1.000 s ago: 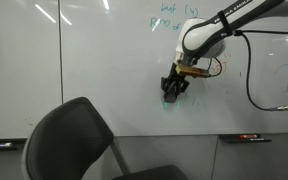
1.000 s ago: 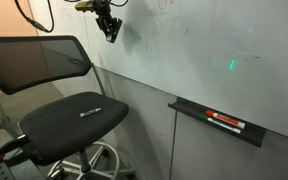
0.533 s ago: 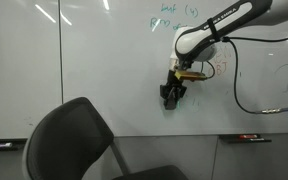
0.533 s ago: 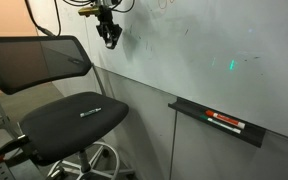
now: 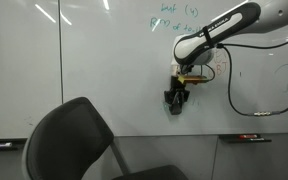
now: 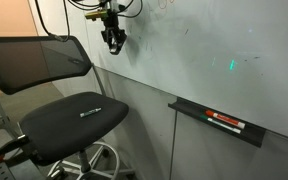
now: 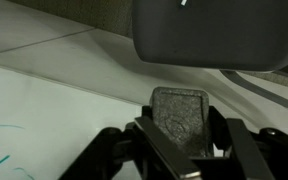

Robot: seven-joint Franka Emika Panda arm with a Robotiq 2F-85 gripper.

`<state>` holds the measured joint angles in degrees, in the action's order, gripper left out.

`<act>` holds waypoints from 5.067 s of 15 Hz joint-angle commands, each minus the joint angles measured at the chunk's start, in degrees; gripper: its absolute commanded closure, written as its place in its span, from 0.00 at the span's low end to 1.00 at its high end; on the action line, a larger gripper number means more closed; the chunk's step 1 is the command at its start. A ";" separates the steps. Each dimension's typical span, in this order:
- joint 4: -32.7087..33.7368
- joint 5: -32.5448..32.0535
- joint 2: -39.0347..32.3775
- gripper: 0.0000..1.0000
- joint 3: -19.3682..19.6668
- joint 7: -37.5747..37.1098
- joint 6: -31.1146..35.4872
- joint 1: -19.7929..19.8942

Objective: Erase the words on the whiteboard

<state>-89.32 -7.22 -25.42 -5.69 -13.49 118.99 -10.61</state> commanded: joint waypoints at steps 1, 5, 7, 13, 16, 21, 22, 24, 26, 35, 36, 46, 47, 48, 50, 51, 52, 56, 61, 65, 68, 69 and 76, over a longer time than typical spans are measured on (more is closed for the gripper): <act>3.36 1.38 -2.01 0.69 1.17 1.27 -2.85 0.63; 2.96 0.36 -2.16 0.69 3.33 -4.31 -2.85 0.00; 2.92 -0.39 -2.08 0.69 4.17 -8.99 -2.70 -0.88; 1.97 -1.75 -1.52 0.69 7.02 -25.15 0.08 -3.31; 1.46 -2.29 -1.25 0.69 7.86 -32.38 0.91 -3.75; 2.09 -5.15 -1.83 0.69 7.40 -36.89 1.00 -4.79; 2.18 -5.43 -2.11 0.69 7.20 -37.23 1.18 -4.87; 2.11 -5.63 -2.61 0.69 7.18 -38.39 2.03 -4.99; 2.07 -6.09 -3.14 0.69 7.39 -39.69 2.40 -5.03; 2.00 -11.76 -6.15 0.69 10.46 -47.38 3.38 -5.80; 1.32 -12.87 -6.31 0.69 10.91 -48.14 3.97 -5.60; -1.20 -23.51 -3.58 0.69 13.54 -65.31 4.27 -7.42; -1.49 -24.36 -3.15 0.69 13.56 -66.77 4.24 -7.39; -1.92 -24.93 -2.68 0.69 13.49 -67.83 4.21 -7.32; -2.94 -25.94 -1.50 0.69 13.30 -69.48 4.42 -6.95; -3.70 -26.25 -0.76 0.69 13.09 -69.87 4.78 -6.66; -4.41 -26.65 -0.08 0.69 12.91 -70.36 5.01 -6.42; -8.25 -28.97 3.10 0.69 12.44 -72.02 6.85 -5.59; -16.97 -34.62 9.24 0.69 11.81 -77.00 11.74 -4.38; -25.63 -41.89 16.12 0.69 11.06 -85.12 12.76 -3.79; -33.05 -48.05 23.13 0.69 8.78 -92.16 12.01 -3.16; -35.35 -50.10 25.54 0.69 7.72 -94.38 11.42 -2.90; -47.92 -52.71 40.27 0.69 -1.24 -99.39 9.32 -1.61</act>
<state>-131.72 -58.68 7.50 -3.04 -111.03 129.44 -13.22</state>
